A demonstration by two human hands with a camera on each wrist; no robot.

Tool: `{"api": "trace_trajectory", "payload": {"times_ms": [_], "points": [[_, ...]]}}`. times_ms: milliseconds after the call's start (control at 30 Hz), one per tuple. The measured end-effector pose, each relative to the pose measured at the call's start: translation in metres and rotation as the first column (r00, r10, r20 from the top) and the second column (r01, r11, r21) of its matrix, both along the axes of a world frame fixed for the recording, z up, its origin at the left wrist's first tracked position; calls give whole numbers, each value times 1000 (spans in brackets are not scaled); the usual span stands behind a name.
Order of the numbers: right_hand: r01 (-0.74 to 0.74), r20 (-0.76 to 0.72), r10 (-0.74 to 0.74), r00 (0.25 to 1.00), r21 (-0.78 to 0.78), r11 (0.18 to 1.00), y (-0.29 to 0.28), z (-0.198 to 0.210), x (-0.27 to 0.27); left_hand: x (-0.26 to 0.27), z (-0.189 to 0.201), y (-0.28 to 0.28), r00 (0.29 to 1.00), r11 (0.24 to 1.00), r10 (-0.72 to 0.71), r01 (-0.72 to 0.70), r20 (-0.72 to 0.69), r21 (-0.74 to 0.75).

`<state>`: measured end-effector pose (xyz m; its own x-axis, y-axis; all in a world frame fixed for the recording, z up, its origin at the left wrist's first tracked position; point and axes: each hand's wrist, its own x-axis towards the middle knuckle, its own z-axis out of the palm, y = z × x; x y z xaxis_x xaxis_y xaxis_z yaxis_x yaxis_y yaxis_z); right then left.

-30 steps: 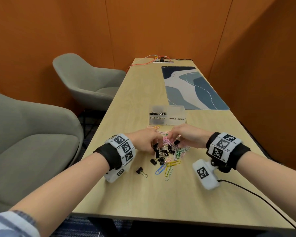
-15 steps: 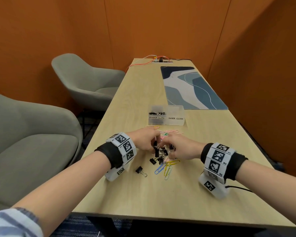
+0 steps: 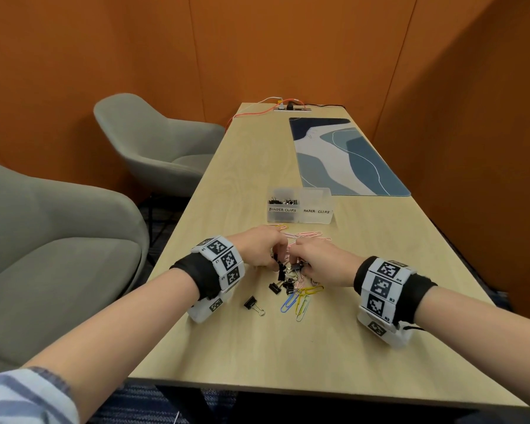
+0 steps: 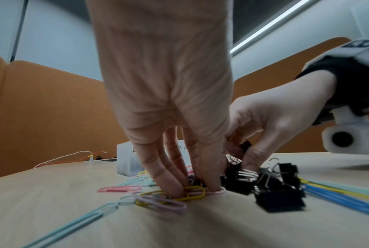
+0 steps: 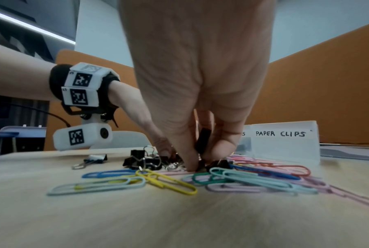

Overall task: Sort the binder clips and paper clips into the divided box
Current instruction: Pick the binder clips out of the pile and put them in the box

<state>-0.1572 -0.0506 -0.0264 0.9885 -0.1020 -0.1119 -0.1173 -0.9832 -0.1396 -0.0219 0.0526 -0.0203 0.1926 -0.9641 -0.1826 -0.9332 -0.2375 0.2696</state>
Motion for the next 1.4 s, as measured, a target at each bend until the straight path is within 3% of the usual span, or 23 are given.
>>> {"api": "trace_trajectory", "payload": {"times_ms": [200, 300, 367, 433, 500, 633, 767, 833, 933, 1000, 1067, 1200, 1300, 1400], "points": [[-25, 19, 25, 1000, 22, 999, -5, -3, 1, 1, 0, -5, 999, 999, -41, 41, 15, 24], [59, 51, -67, 996, 137, 989, -16, 1, 0, 4, -2, -4, 1000, 1000, -23, 23, -9, 1], [176, 45, -198, 979, 294, 939, -26, 5, -1, 8, -4, -3, 999, 1000, -11, 10, -47, -22], [288, -35, -319, 947, 529, 798, -34, 7, -1, 12, -5, -2, 997, 999, 0, -4, -81, -46], [357, -143, -377, 915, 721, 594, -40, 7, 0, 15, -4, -1, 992, 997, 16, -27, -127, -78], [417, -315, -403, 859, 888, 194, -48, 8, 3, 19, -3, -2, 941, 986, 93, -131, -325, -98], [402, -423, -344, 839, 906, -134, -56, 19, 13, 30, 10, -6, 736, 938, 212, -338, -643, -78], [354, -406, -366, 837, 913, -202, -63, 31, 25, 39, 20, -14, 621, 888, 258, -455, -740, -72], [317, -334, -460, 823, 941, -117, -76, 48, 53, 51, 32, -34, 486, 770, 314, -633, -816, -80], [349, -290, -547, 785, 937, 3, -82, 54, 72, 59, 34, -50, 464, 693, 375, -716, -802, -90], [413, -253, -609, 752, 900, 137, -85, 54, 88, 66, 33, -62, 486, 658, 434, -746, -759, -101], [526, -213, -633, 744, 770, 360, -85, 51, 114, 72, 32, -76, 576, 677, 500, -725, -647, -122], [558, -189, -633, 751, 695, 454, -87, 49, 126, 73, 33, -78, 604, 669, 509, -726, -614, -160], [549, -178, -634, 752, 702, 454, -83, 51, 131, 71, 37, -73, 612, 661, 501, -727, -611, -185]]}}
